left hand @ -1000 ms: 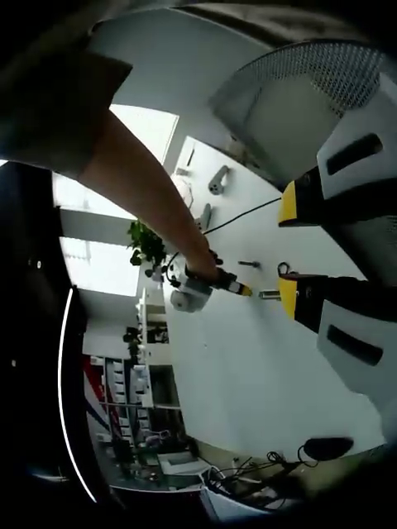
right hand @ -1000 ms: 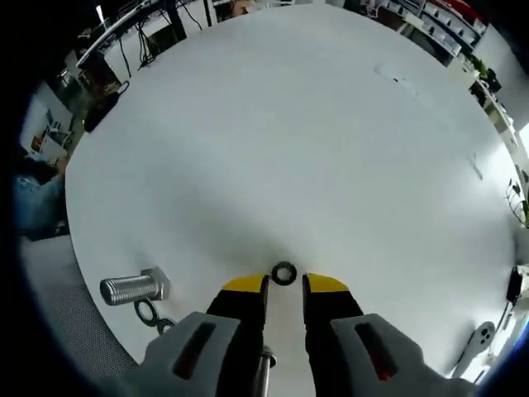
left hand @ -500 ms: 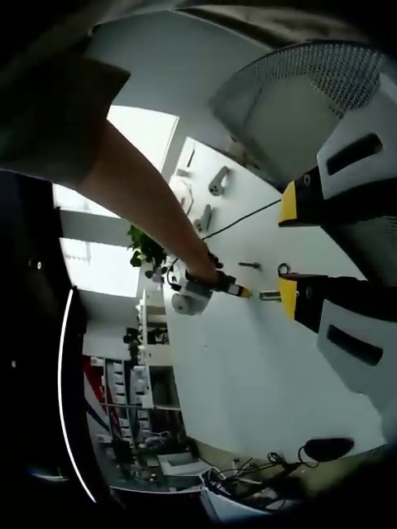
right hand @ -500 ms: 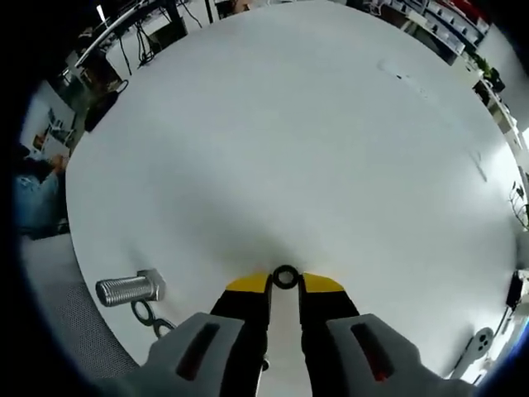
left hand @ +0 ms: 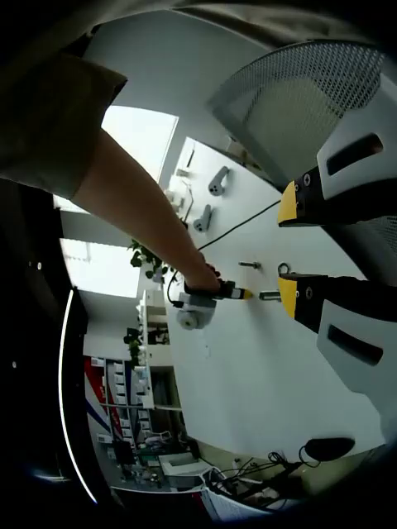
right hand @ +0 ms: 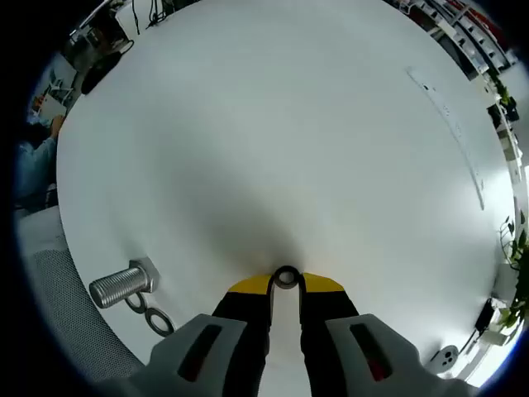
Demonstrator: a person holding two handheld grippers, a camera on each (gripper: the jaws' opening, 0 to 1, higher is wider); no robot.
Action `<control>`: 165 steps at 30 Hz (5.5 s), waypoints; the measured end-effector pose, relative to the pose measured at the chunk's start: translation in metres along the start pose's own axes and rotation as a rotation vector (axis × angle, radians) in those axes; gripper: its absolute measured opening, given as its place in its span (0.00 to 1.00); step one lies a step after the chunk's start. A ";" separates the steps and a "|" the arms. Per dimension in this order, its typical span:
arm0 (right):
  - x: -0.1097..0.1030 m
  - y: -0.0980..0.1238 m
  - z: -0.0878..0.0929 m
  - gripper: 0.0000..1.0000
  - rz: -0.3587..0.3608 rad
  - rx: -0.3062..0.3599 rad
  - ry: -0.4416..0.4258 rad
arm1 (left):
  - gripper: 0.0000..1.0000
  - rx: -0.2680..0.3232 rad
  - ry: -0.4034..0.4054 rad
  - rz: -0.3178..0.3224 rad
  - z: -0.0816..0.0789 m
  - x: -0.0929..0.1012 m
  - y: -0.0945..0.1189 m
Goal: Place the washer onto the threaded stud by aligning its center hole with the stud, sliding it down to the base, and recovering from edge contact or off-axis alignment until the washer reaches the visible bottom stop.
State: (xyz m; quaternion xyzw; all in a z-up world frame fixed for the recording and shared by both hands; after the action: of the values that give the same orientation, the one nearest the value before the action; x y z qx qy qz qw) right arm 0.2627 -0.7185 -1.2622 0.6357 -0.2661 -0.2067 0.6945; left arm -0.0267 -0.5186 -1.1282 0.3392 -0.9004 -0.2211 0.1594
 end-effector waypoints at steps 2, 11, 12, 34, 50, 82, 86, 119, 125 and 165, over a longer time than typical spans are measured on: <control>0.000 0.001 0.002 0.14 0.007 0.008 -0.001 | 0.20 0.002 0.002 -0.004 0.000 0.000 0.000; 0.000 0.001 0.010 0.13 0.021 0.076 -0.041 | 0.20 -0.005 0.000 -0.003 0.000 0.000 0.000; -0.001 0.001 0.011 0.13 0.016 0.082 -0.055 | 0.20 -0.006 0.000 -0.003 0.001 0.000 0.000; 0.040 0.015 0.037 0.13 -0.055 0.231 -0.257 | 0.20 -0.006 -0.005 0.001 0.000 0.000 0.000; 0.004 0.074 0.096 0.13 -0.018 0.305 -0.299 | 0.21 -0.007 0.000 0.004 0.000 0.000 -0.001; -0.021 0.070 0.113 0.13 -0.015 0.266 -0.082 | 0.21 -0.010 0.000 0.015 0.001 0.001 -0.001; -0.021 0.063 0.107 0.13 -0.021 0.240 -0.067 | 0.21 -0.010 -0.001 0.015 0.001 0.001 -0.001; -0.019 0.053 0.093 0.13 -0.021 0.154 -0.040 | 0.20 -0.002 -0.003 0.012 0.001 0.001 -0.001; -0.019 0.051 0.095 0.13 -0.026 0.147 -0.041 | 0.20 -0.002 -0.003 0.010 0.001 0.001 0.000; -0.034 0.026 0.113 0.22 -0.057 0.178 -0.212 | 0.20 -0.022 -0.013 0.021 0.002 0.002 -0.001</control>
State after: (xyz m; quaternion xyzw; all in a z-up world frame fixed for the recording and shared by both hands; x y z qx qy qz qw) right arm 0.1633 -0.7817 -1.2343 0.6765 -0.3371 -0.2683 0.5972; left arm -0.0284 -0.5197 -1.1298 0.3267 -0.9023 -0.2315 0.1597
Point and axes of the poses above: the point that each gripper's makers call its tool centre point, and the gripper's own axes: y roughly backward along the fingers, x roughly to its right, z roughly out of its underside, the point moved 10 cm from there along y, roughly backward along the fingers, and after that the axes turned 9 degrees about -x, right-handed, at the moved point
